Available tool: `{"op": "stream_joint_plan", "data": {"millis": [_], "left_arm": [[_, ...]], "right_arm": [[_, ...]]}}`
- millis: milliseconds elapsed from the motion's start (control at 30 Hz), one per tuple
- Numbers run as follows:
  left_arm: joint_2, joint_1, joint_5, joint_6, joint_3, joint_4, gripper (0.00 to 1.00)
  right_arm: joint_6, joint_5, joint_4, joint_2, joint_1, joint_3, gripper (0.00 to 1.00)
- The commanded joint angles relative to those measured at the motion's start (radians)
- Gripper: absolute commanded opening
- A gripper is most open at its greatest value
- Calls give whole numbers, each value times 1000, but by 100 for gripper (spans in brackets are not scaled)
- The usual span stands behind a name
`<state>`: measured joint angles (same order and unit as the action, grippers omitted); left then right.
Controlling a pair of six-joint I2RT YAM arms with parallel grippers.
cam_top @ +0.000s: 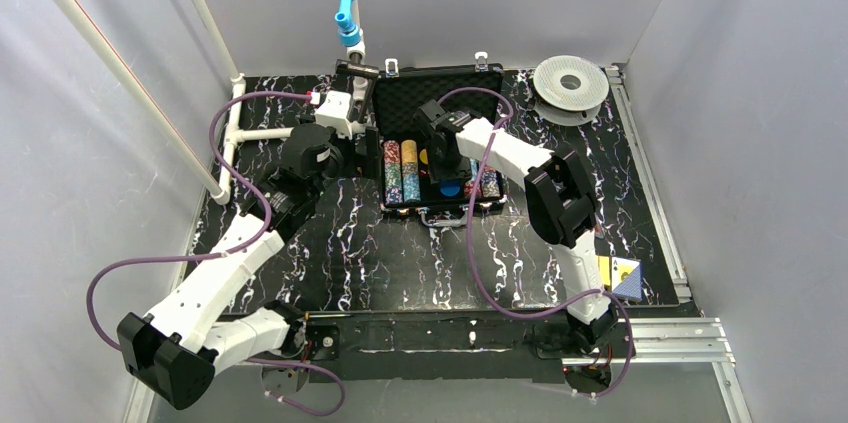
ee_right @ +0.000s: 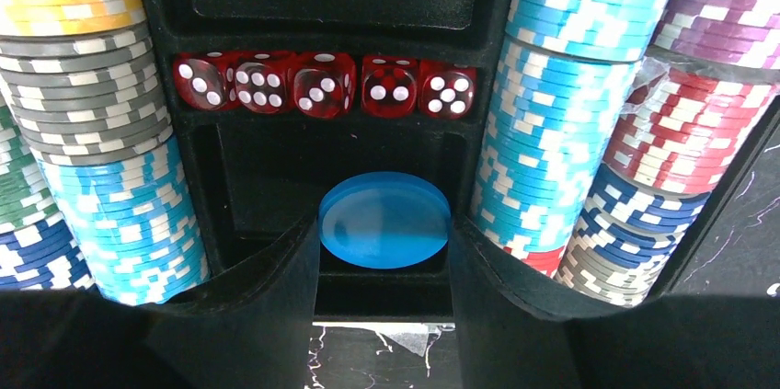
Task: Pack up texas hold em set
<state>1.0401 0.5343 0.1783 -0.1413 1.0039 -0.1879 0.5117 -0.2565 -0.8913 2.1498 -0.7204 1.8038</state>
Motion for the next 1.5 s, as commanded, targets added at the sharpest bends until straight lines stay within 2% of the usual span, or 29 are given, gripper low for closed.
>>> {"op": "stream_joint_plan", "data": {"millis": [0,267,633,767,833,967,1100,1300,1467], "left_arm": [[-8,4,1,2,36,-8,99],[-4,5,-2,2,38,-8,100],[-8,4,1,3,38,-9,99],[-8,3,-1,2,38,-10,100],[-8,4,-1,3,38,-11,99],[-11,4,3,3,36,-10,100],[-15,4,4,3,36,-10,100],[-16,4,0,3,36,-10,100],[-22,4,-4,0,37,-7,99]], "right_arm": [[-13,-23,-11,-9,-5,7,16],[-28,-11,-1,-20,-5,13,47],[-45,2,-9,-47,-5,38,60],[-55,19,0,-59,-5,40,75],[-55,20,1,-58,-5,47,79],[-43,1,-54,-69,-5,87,80],[-21,-47,-59,-193,-8,31,79],[9,-157,-9,-491,7,-217,79],[122,-171,-7,-748,86,-510,78]]}}
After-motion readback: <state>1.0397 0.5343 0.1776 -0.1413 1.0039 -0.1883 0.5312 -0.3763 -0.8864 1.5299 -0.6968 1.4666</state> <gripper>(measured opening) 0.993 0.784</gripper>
